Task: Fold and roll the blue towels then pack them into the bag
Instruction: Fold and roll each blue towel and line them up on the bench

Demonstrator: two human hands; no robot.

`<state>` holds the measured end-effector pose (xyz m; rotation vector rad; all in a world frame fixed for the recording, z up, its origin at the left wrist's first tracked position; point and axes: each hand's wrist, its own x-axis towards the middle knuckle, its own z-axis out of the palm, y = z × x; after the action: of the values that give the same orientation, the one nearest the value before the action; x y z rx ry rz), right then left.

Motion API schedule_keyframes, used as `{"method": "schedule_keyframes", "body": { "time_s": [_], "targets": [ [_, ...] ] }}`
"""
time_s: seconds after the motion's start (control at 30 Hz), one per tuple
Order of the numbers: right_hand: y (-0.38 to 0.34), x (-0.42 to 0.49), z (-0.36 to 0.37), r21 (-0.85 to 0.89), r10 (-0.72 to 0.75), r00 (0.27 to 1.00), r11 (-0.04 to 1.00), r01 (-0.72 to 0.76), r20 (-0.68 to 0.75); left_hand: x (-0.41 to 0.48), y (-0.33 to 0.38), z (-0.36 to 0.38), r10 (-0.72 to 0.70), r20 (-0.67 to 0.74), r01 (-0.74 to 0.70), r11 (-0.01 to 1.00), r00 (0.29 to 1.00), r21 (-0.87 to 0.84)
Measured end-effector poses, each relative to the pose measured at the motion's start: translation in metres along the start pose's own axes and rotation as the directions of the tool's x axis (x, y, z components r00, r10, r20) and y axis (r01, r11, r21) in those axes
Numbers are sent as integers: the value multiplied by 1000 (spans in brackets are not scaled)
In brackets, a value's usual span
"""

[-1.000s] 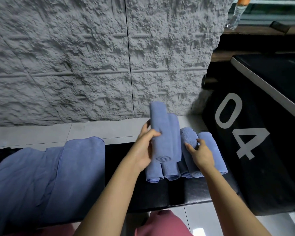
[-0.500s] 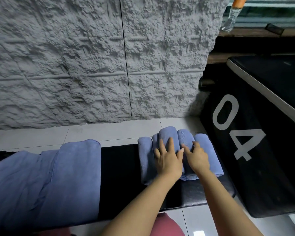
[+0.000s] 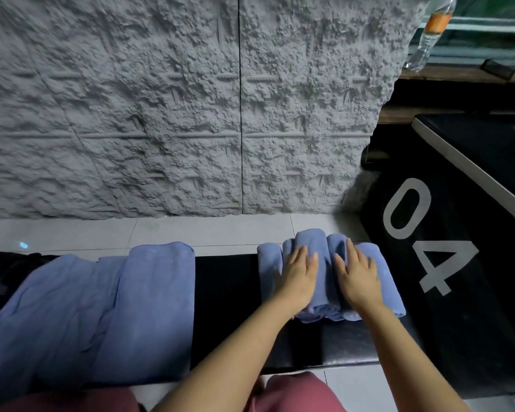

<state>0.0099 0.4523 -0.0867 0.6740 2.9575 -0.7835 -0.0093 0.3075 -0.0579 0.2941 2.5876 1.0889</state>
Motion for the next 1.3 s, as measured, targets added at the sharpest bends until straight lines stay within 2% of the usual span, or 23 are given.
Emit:
{"method": "schedule_keyframes", "body": {
  "time_s": [0.07,0.13,0.2,0.3,0.4,0.47,0.5,0.67,0.8,0.87,0.9,0.97,1.03,1.1,1.17,1.23,1.3],
  "targets": [
    [-34,-11,-5,-46,-144,982,989,139,-126,-5,-15,-35,24,-63,-23,1000,998,16],
    [-77,-28,-1,-55,-279,948,960,274,-150,-13,-42,-73,18,-131,-9,997,991,73],
    [-120,-50,17,-50,-387,921,922,384,-54,-24,-84,-104,-44,-169,69,987,985,144],
    [-168,-81,69,-72,-468,861,869,489,200,-45,-157,-130,-237,-137,267,921,962,283],
    [-192,-107,126,-102,-471,724,800,591,504,-69,-214,-142,-313,-52,305,852,948,425],
    [-198,-119,153,-122,-465,635,740,661,617,-78,-238,-149,-297,23,247,834,955,494],
    [-199,-123,162,-134,-461,613,720,681,642,-81,-245,-151,-287,63,213,823,956,526],
    [-195,-118,161,-200,-464,637,690,696,616,-86,-240,-150,-246,217,44,752,945,658],
    [-179,-104,141,-192,-335,576,721,666,745,-89,-216,-142,-209,334,-42,790,919,611],
    [-178,-93,131,-160,-272,604,810,564,749,-82,-211,-144,-177,309,-8,856,934,516],
    [-180,-86,128,-139,-281,645,843,520,711,-76,-214,-147,-166,265,38,902,950,430],
    [-184,-64,124,-136,-298,774,888,440,559,-59,-226,-158,-194,82,172,960,978,221],
    [-187,-42,124,-97,-228,903,955,280,365,-45,-239,-176,-268,-178,285,955,947,79],
    [-189,-24,127,-25,-179,952,981,191,249,-35,-255,-188,-344,-306,368,929,888,23],
    [-195,-10,134,21,-171,957,985,171,234,-27,-266,-192,-430,-268,425,902,862,-79],
    [-202,0,144,85,-178,956,983,163,234,-19,-269,-191,-492,-200,444,862,847,-244],
    [-207,9,155,150,-213,944,972,180,250,-15,-269,-188,-540,-142,431,781,830,-452]
  ]
}}
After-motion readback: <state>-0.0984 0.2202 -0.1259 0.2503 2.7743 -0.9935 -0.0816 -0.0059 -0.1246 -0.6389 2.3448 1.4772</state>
